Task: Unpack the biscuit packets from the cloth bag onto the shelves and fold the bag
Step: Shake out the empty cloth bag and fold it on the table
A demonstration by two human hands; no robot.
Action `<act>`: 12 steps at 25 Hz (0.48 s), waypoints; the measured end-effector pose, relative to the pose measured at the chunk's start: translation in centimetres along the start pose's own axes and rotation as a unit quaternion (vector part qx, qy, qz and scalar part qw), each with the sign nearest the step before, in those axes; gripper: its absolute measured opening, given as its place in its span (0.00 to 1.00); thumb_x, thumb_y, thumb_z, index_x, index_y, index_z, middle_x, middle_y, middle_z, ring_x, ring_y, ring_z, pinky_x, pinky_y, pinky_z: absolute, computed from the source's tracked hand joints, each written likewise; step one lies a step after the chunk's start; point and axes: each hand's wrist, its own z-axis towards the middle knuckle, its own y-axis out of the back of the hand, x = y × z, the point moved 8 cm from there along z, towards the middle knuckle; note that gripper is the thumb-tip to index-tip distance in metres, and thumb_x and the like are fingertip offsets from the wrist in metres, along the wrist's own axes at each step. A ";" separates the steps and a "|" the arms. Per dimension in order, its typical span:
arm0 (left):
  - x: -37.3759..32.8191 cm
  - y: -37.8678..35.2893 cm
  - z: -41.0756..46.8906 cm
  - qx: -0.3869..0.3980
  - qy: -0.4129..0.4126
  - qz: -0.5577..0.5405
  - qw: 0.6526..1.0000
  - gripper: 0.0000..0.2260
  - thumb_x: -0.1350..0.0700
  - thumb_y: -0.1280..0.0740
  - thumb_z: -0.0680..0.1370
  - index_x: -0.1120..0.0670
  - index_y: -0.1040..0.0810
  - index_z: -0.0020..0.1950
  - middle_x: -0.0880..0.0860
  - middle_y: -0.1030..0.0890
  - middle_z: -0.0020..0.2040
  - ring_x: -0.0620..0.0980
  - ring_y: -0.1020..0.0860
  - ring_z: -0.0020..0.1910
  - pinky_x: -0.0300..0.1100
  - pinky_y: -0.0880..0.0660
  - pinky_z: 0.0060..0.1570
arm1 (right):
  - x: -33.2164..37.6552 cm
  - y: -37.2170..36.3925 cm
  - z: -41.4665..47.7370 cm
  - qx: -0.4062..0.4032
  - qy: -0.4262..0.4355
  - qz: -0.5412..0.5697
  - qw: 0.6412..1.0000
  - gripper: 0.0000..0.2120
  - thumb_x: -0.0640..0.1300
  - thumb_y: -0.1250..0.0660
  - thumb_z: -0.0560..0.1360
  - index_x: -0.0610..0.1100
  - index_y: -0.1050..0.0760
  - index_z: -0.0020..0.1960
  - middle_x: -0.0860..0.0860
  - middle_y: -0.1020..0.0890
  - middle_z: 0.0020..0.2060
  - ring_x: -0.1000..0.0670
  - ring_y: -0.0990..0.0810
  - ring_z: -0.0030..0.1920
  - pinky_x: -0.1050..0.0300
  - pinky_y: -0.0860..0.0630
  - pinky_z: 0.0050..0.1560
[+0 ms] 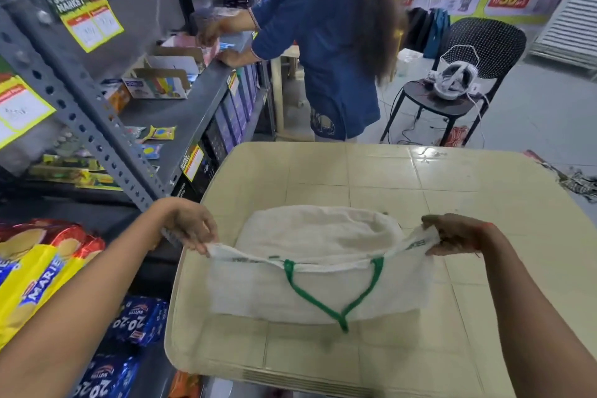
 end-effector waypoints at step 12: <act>-1.9 4.4 10.7 -0.282 -0.014 -0.265 0.922 0.16 0.51 0.35 0.77 0.65 0.27 0.53 0.64 0.20 0.54 0.53 0.19 0.33 0.46 0.21 0.40 | 2.4 -1.8 8.4 -0.184 0.083 0.009 0.979 0.23 0.51 0.34 0.74 0.37 0.31 0.62 0.39 0.26 0.59 0.37 0.23 0.55 0.46 0.17 0.43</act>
